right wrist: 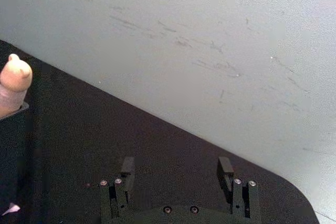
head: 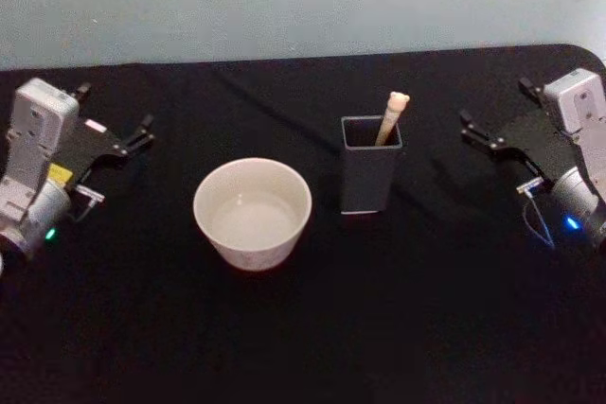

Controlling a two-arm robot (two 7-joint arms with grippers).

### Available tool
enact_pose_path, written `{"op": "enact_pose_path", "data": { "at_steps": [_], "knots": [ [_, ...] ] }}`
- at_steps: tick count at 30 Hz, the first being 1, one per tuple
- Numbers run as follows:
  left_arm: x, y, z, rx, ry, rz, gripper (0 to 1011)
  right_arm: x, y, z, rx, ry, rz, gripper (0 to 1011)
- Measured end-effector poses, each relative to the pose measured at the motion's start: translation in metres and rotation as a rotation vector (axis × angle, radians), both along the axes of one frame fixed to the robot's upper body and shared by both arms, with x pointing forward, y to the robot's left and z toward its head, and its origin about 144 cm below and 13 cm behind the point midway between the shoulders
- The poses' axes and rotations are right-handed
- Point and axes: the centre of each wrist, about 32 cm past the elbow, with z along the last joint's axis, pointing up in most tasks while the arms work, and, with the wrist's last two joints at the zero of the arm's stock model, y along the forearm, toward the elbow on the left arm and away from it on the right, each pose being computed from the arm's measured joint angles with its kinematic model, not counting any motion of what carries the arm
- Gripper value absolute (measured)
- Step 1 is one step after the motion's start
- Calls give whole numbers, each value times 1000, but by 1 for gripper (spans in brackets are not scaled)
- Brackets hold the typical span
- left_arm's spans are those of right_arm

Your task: Pick up the stirring spoon with one hand, stir inside the cup, then place it back in its original position.

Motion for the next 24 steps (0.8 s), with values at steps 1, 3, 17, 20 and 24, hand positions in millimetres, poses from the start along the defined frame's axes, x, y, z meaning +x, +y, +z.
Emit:
{"op": "enact_pose_path", "data": {
  "at_steps": [1,3,17,20,24],
  "knots": [
    [0,0,0,0,0,0,1001,0,0,0,0,0,0,1002],
    [0,0,0,0,0,0,1001,0,0,0,0,0,0,1000],
    [0,0,0,0,0,0,1001,0,0,0,0,0,0,1000],
    [0,0,0,0,0,0,1001,0,0,0,0,0,0,1002],
    [0,0,0,0,0,0,1001,0,0,0,0,0,0,1000]
  ]
}}
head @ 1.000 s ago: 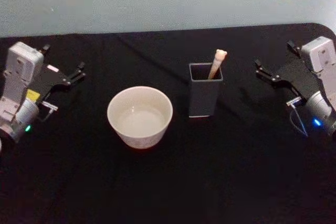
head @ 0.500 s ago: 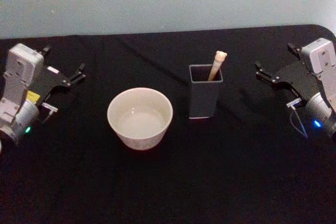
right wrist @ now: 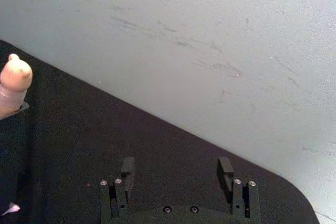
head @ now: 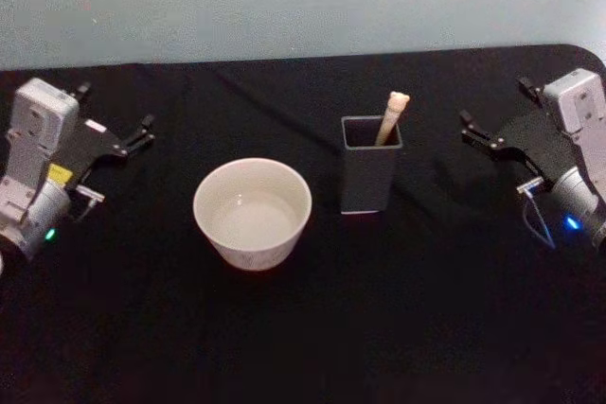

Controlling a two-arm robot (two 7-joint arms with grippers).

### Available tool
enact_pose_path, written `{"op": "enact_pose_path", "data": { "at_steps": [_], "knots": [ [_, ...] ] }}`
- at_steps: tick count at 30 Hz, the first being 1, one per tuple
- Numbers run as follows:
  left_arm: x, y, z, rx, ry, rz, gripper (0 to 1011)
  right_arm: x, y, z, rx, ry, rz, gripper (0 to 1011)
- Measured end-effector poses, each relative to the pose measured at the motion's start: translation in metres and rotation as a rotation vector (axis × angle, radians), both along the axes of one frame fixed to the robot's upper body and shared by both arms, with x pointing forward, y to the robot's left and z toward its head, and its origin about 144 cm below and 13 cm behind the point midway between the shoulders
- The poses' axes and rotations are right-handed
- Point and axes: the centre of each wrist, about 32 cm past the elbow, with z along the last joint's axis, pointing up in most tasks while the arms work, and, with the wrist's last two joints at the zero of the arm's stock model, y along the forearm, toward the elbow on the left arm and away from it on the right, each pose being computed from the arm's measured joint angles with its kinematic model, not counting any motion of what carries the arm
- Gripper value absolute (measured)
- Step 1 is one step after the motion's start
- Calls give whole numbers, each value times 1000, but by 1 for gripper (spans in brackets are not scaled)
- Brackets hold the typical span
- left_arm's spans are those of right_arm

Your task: Pick up the stirring spoon with one hand, stir inside the cup, then place it back in its original position.

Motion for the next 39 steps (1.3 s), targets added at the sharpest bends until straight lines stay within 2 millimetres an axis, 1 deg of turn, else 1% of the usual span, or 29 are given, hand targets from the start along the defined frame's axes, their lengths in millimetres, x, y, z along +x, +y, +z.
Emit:
{"op": "enact_pose_path", "data": {
  "at_steps": [11,14,19,23,24,28,30,34,36,37,39],
  "knots": [
    [0,0,0,0,0,0,1001,0,0,0,0,0,0,1000],
    [0,0,0,0,0,0,1001,-4,0,2,14,12,9,1002],
    [0,0,0,0,0,0,1001,-17,-2,10,67,61,36,1000],
    [0,0,0,0,0,0,1001,-34,-5,19,123,117,61,1000],
    [0,0,0,0,0,0,1001,-34,-5,19,123,117,61,1000],
    [0,0,0,0,0,0,1001,-53,-6,29,181,164,93,1000],
    [0,0,0,0,0,0,1001,-58,-6,31,200,175,104,1000],
    [0,0,0,0,0,0,1001,-70,1,39,259,190,126,1000],
    [0,0,0,0,0,0,1001,-73,8,41,287,192,134,1000],
    [0,0,0,0,0,0,1001,-73,8,41,287,192,134,1000],
    [0,0,0,0,0,0,1001,-74,18,42,318,195,138,1002]
  ]
}}
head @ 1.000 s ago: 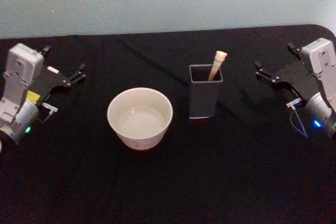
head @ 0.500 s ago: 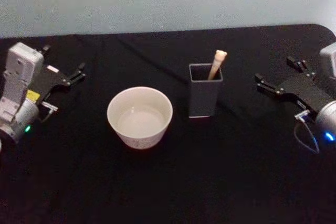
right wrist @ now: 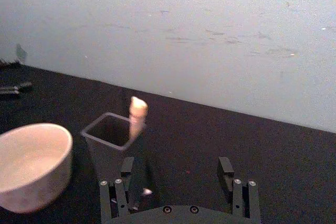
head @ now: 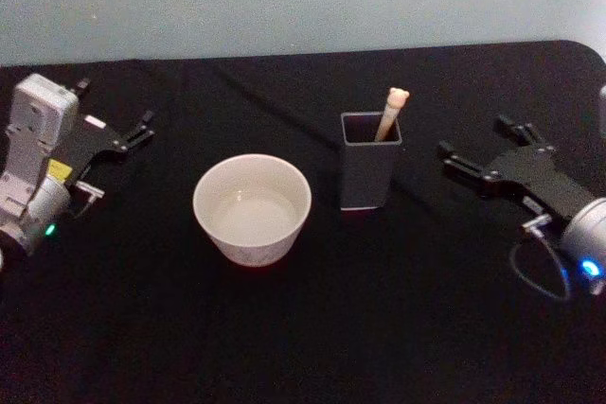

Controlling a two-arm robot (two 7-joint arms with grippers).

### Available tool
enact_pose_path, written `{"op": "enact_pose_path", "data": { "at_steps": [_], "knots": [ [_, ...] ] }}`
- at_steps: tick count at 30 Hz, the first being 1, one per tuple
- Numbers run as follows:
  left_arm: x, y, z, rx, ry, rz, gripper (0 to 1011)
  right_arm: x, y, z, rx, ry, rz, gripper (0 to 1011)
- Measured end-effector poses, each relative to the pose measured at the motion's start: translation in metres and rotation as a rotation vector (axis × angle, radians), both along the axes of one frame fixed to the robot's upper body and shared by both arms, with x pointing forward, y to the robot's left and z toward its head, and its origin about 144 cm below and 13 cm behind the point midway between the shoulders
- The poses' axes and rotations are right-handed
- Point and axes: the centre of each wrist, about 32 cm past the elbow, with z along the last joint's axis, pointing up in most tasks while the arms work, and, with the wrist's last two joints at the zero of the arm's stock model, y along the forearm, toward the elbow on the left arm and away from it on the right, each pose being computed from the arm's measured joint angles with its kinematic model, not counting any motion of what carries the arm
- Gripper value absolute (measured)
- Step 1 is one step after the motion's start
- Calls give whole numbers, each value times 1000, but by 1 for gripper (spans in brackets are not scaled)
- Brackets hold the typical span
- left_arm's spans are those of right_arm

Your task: Pick up the stirring spoon with one hand, stir inside the cup, then place it back in its original position.

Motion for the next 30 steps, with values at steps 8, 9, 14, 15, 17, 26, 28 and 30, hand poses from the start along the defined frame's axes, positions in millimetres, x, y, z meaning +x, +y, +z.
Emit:
{"op": "enact_pose_path", "data": {
  "at_steps": [8,9,14,15,17,26,28,30],
  "knots": [
    [0,0,0,0,0,0,1001,4,29,-2,43,8,12,1000],
    [0,0,0,0,0,0,1001,5,32,-3,45,10,14,1000],
    [0,0,0,0,0,0,1001,13,46,-7,54,24,9,1000],
    [0,0,0,0,0,0,1001,17,51,-8,58,26,1,1000],
    [0,0,0,0,0,0,1001,22,58,-10,63,33,-14,1000],
    [0,0,0,0,0,0,1001,40,72,-10,112,29,-65,1000],
    [0,0,0,0,0,0,1001,43,73,-10,119,27,-71,1000],
    [0,0,0,0,0,0,1001,46,74,-10,119,28,-75,1000]
  ]
}}
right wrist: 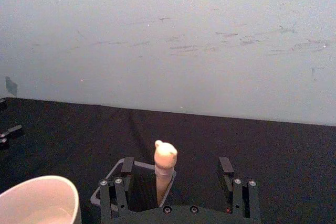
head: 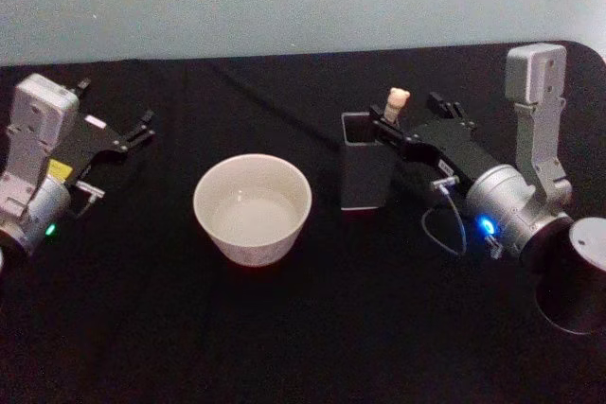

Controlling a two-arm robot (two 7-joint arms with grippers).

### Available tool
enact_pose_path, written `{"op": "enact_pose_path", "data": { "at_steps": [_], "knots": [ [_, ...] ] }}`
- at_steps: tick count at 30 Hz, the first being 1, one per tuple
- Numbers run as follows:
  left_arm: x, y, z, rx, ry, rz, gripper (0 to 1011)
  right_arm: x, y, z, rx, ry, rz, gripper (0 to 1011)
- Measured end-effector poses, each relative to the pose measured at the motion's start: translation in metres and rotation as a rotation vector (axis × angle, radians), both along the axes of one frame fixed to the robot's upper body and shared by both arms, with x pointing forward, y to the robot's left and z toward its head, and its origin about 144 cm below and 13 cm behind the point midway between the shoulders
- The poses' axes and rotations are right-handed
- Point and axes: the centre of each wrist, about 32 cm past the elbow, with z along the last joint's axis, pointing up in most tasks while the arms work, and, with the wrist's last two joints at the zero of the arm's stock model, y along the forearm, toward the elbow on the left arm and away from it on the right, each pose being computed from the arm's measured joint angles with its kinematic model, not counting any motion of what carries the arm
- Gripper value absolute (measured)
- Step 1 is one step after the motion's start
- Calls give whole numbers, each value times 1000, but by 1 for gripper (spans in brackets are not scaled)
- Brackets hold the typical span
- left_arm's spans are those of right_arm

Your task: Pick up the stirring spoon with one hand, stir inside the cup, then place it back in its original position.

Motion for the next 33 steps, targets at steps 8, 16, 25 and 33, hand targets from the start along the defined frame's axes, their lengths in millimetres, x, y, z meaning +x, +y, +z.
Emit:
{"op": "enact_pose_path", "data": {
  "at_steps": [8,16,25,33],
  "knots": [
    [0,0,0,0,0,0,1001,3,2,-2,-22,4,8,1000],
    [0,0,0,0,0,0,1001,3,2,-2,-20,4,8,1000],
    [0,0,0,0,0,0,1001,3,1,-2,-17,4,8,959],
    [0,0,0,0,0,0,1001,3,1,-2,-15,4,8,734]
  ]
}}
